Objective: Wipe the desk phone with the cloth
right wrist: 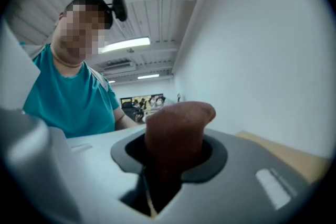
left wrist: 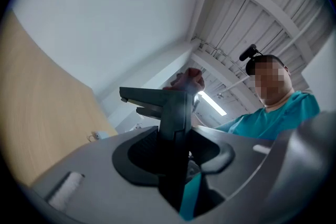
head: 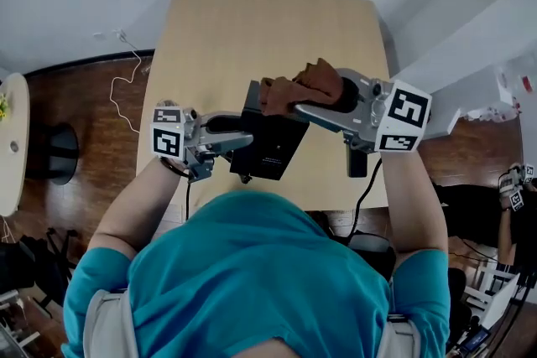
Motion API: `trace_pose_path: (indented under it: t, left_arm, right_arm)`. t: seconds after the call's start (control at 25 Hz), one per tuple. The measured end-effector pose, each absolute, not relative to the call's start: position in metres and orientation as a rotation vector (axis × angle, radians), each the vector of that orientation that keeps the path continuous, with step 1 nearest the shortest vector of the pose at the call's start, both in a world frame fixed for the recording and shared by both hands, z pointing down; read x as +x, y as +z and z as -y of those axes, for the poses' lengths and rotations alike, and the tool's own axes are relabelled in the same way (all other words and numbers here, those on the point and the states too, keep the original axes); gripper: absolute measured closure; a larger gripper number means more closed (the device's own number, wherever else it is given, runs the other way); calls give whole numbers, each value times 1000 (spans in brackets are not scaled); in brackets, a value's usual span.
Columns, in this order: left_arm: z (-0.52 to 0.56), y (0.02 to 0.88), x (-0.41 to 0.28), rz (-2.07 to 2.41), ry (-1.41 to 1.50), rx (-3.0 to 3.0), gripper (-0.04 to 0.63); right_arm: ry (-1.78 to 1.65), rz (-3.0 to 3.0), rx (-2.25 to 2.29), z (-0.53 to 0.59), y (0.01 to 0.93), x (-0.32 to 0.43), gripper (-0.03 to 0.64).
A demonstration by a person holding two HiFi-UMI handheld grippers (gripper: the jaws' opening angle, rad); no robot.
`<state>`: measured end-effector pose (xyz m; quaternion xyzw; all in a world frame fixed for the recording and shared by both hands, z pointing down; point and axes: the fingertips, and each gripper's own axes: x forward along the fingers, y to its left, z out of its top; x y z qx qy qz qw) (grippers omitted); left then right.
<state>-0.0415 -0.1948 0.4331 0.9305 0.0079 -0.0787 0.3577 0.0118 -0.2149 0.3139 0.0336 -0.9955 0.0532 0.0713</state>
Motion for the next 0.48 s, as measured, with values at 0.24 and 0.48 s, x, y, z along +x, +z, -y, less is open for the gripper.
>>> trace_pose_path:
  t: [0.24,0.48]
  left_arm:
    - [189,432,-39,-50,-163,2445,410]
    - [188,434,-41,-45,-191,2451,410]
  right_arm:
    - [465,2746,-155,217,361,-30,479]
    - [587,2707,-136,204,377,35,480]
